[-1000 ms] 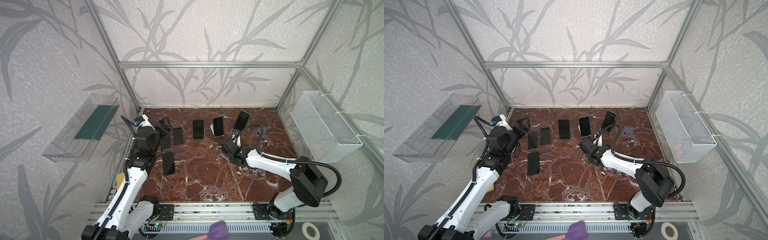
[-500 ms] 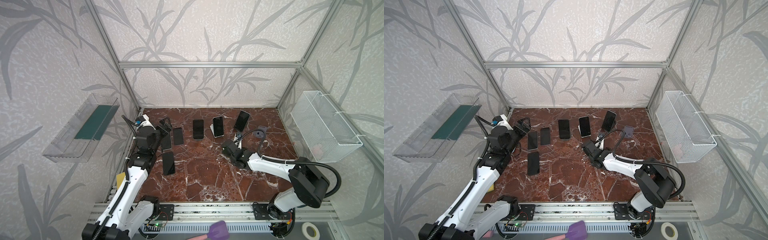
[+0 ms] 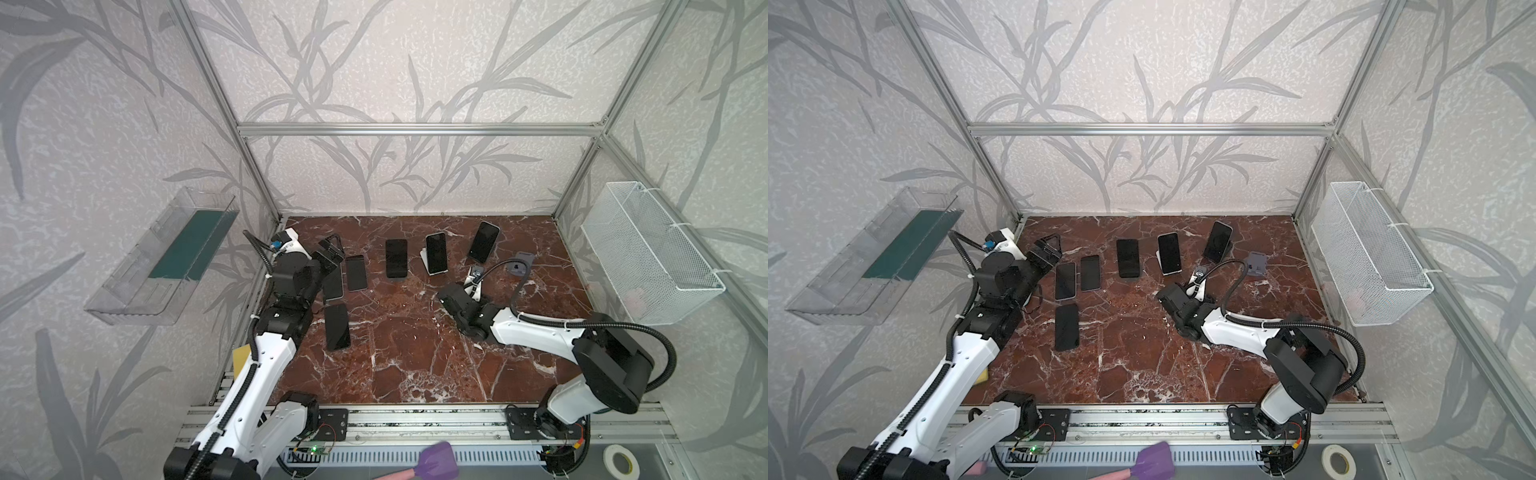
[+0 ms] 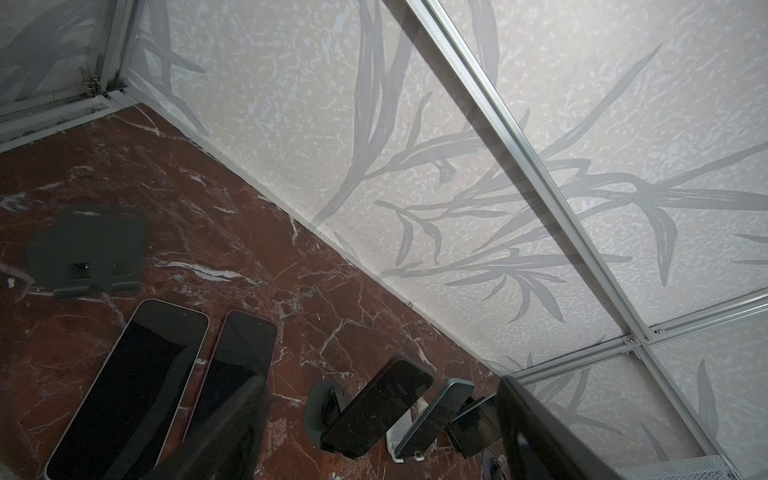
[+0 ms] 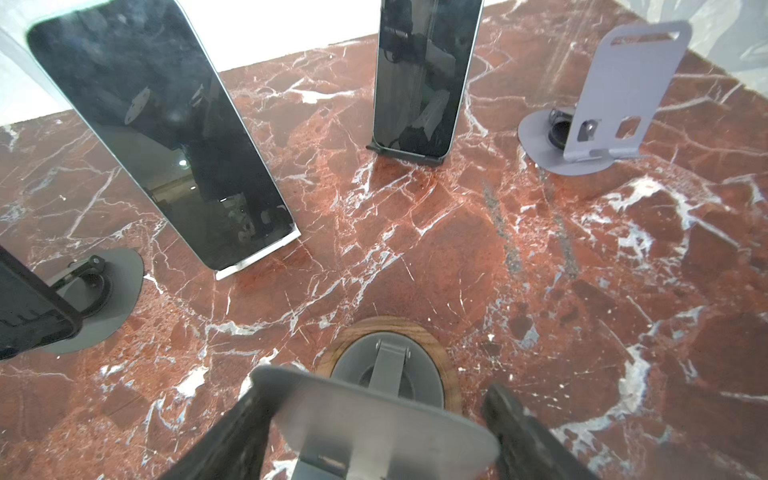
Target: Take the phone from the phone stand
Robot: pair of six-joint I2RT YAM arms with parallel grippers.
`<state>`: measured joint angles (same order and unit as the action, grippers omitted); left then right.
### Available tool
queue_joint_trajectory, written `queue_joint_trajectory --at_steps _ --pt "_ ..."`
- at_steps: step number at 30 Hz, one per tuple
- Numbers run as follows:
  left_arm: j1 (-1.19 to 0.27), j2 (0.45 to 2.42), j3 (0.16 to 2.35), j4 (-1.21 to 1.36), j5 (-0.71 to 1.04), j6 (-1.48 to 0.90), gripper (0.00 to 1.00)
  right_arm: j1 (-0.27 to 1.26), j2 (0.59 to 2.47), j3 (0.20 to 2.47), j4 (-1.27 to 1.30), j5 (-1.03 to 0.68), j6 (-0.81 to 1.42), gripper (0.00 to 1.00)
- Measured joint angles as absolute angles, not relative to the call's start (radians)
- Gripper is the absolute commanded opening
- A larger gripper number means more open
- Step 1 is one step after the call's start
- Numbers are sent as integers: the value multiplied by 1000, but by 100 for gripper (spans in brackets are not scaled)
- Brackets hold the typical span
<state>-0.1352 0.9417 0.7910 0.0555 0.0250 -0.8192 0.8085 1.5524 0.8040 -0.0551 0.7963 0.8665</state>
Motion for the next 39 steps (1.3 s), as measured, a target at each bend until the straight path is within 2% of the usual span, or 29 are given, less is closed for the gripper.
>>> queue_joint_trajectory --at_steps 12,24,30,39 --pt "-135 935 791 62 47 -832 83 802 1423 672 55 769 751 75" --pt "-136 931 791 68 56 -831 82 798 1336 661 81 741 676 73" --pt "-136 925 791 69 60 -830 82 797 1336 690 17 725 683 99" --pt "-137 925 791 83 73 -831 82 797 1477 831 -99 727 793 99"
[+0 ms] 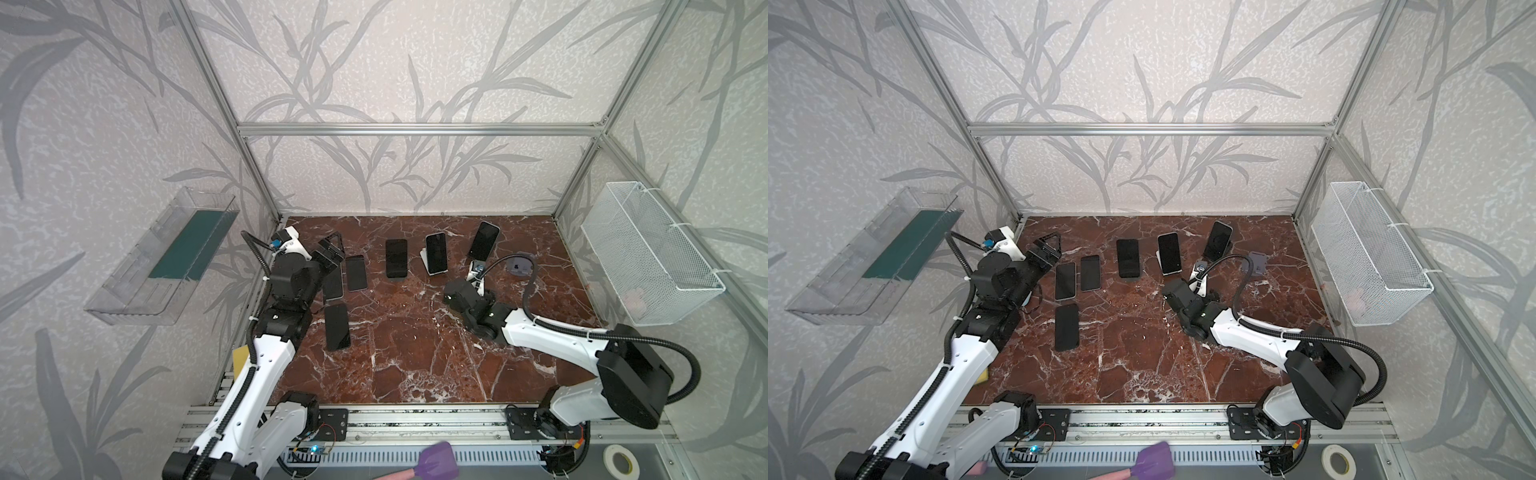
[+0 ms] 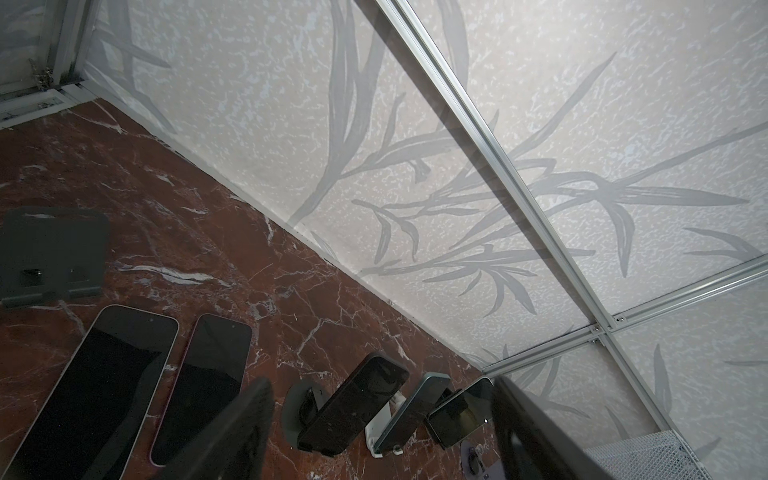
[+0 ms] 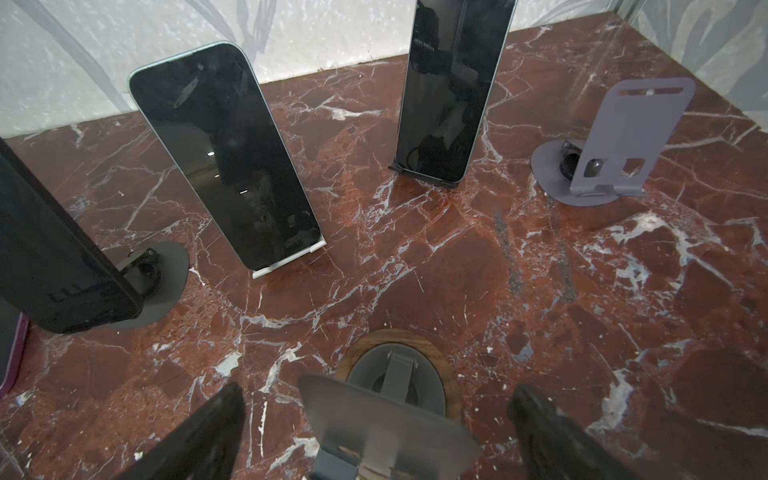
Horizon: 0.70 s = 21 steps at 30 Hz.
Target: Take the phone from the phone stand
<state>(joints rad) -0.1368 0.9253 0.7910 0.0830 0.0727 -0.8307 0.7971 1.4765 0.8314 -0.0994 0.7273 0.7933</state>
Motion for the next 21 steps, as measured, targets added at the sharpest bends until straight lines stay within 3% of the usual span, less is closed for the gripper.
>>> queue_joint_trajectory --at_steps 3,9,21 --pt "-138 925 791 83 73 -831 82 797 1528 862 -148 759 865 99" --pt "-138 925 791 83 73 -831 82 797 1550 868 -191 824 990 86" --pt "-138 925 791 83 73 -830 82 796 1559 822 -66 824 924 73"
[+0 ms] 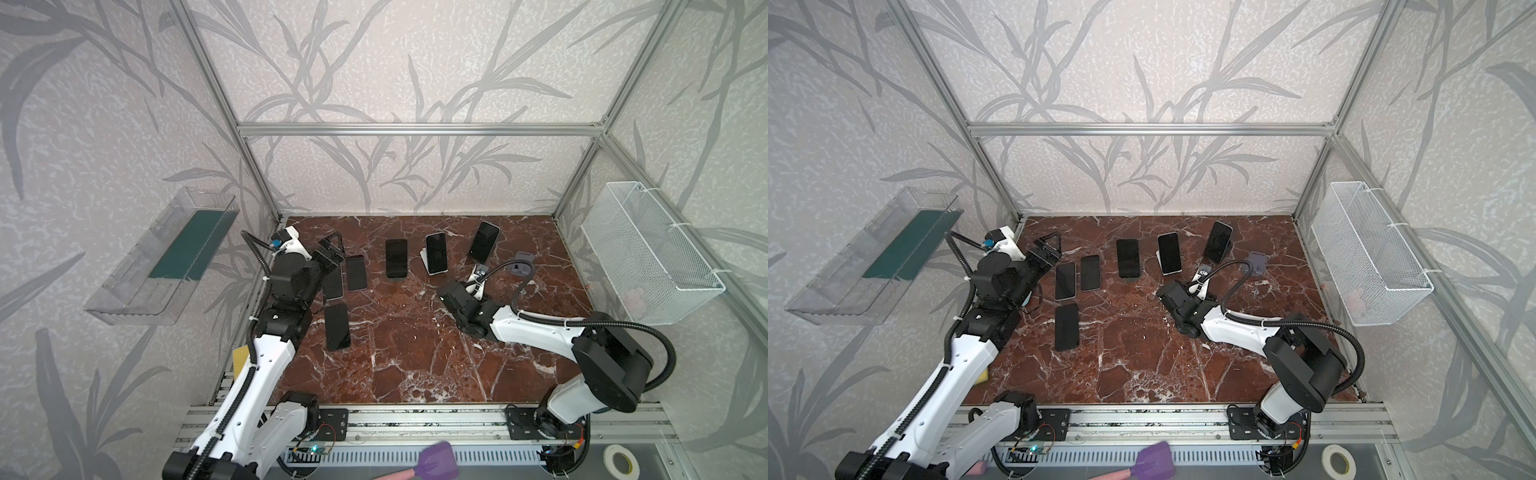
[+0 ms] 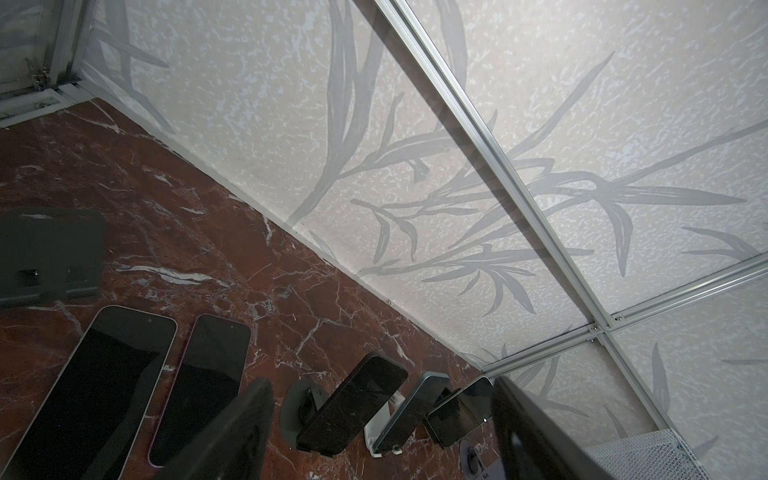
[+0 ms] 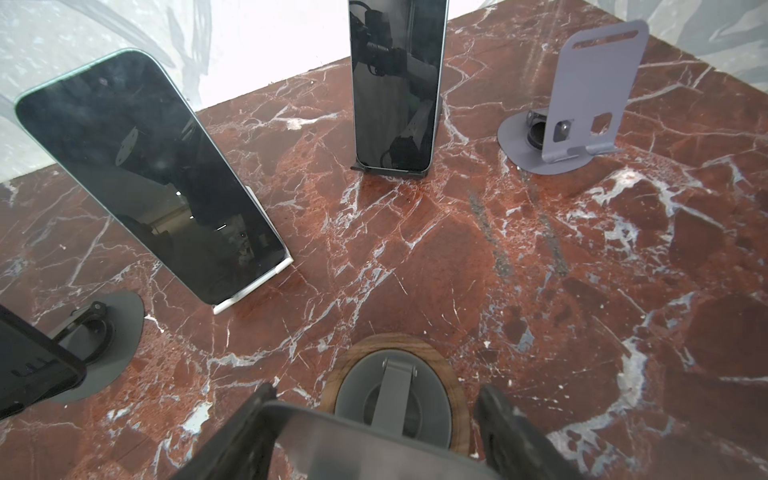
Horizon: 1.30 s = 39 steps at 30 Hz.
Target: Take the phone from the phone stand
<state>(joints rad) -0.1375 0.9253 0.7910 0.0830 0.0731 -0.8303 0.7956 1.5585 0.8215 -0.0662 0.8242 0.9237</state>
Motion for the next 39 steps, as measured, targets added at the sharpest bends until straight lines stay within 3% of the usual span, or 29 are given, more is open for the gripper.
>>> queue_joint_trajectory --at_steps 8,16,28,39 --pt "-138 925 791 83 75 -831 82 793 1469 758 -33 813 790 65" --pt "-138 926 791 83 76 -831 82 753 1354 693 2 798 694 64" --pt "-143 931 791 84 77 -831 82 294 1095 558 -8 716 603 63" --pt "-150 942 791 84 76 -831 82 92 1250 560 36 602 574 66"
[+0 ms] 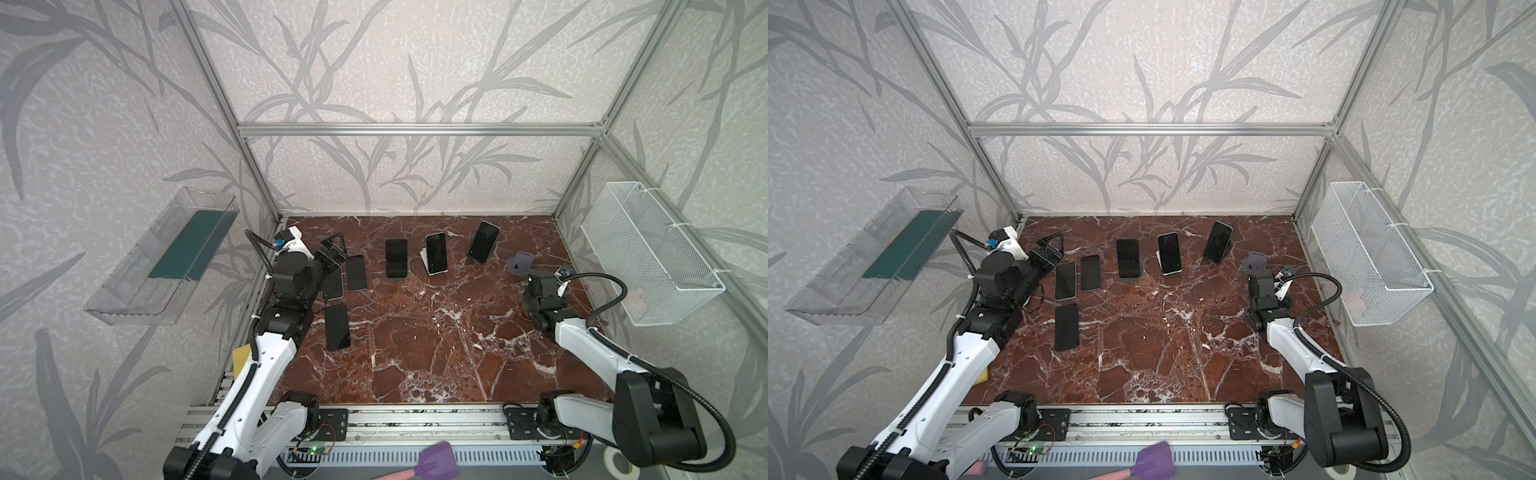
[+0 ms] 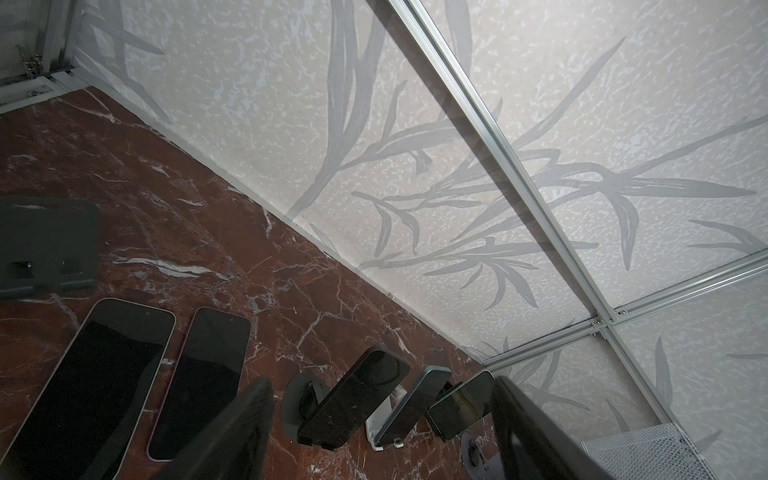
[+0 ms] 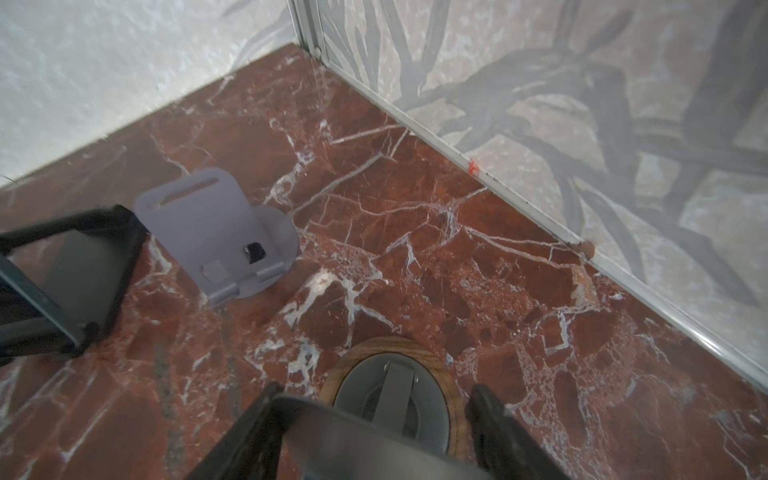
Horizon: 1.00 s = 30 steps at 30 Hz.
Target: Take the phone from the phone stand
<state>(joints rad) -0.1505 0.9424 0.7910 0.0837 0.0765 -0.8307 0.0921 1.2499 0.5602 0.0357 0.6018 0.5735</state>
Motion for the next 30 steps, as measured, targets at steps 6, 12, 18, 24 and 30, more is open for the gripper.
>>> queue_joint_trajectory --at_steps 6,12,18,24,30 --pt "-150 942 791 84 70 -830 82 87 1282 598 40 548 576 88" --pt "-150 947 791 84 71 -831 83 86 1217 644 -72 521 567 97" --pt "-150 951 791 84 70 -831 84 167 999 706 -200 520 515 95" --pt "-150 971 791 76 53 -826 90 506 980 868 -235 611 448 95" --pt "-147 971 791 45 0 -803 99 763 1213 1003 -198 647 440 98"
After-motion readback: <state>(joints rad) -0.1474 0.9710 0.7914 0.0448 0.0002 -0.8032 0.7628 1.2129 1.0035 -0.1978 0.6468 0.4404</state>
